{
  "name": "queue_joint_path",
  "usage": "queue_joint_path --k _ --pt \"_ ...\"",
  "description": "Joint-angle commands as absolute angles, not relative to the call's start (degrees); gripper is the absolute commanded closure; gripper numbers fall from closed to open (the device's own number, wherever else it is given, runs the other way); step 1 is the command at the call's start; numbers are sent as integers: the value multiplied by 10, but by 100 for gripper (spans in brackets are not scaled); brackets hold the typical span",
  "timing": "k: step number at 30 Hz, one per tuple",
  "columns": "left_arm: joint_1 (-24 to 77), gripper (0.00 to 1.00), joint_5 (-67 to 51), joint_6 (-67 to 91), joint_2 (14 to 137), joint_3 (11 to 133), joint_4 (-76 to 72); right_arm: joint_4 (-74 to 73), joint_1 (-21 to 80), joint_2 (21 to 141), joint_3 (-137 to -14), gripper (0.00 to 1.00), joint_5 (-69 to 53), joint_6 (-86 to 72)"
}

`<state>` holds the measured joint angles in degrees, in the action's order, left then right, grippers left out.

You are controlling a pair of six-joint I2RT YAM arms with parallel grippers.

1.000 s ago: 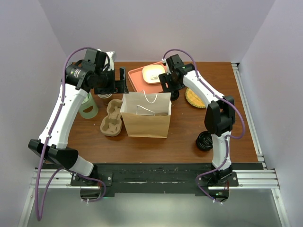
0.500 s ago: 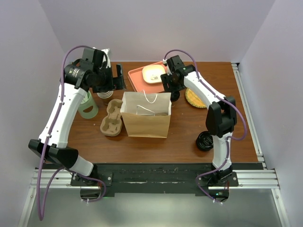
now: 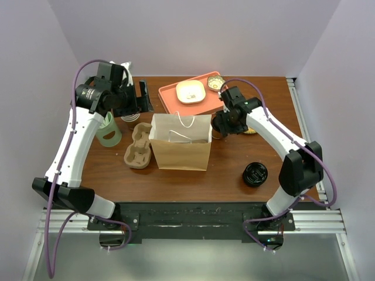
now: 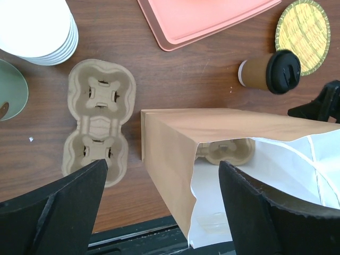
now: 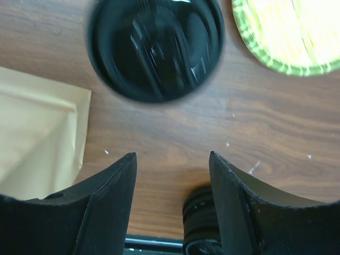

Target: Pack the takeout coffee

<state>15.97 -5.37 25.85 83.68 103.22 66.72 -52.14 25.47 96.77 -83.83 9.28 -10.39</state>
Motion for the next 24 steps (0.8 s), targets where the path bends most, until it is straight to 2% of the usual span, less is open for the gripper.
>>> queue_joint_path --k 1,6,20,24 --pt "157 9 -68 245 829 1032 644 -491 252 940 -840 39 113 -108" --pt "157 9 -75 241 829 1041 645 -496 251 981 -909 35 109 -93" --pt "157 9 -82 226 832 1049 666 -486 251 1122 -1068 13 22 -31" --pt "157 9 -76 221 833 1058 675 -487 250 1143 -1082 12 28 -25"
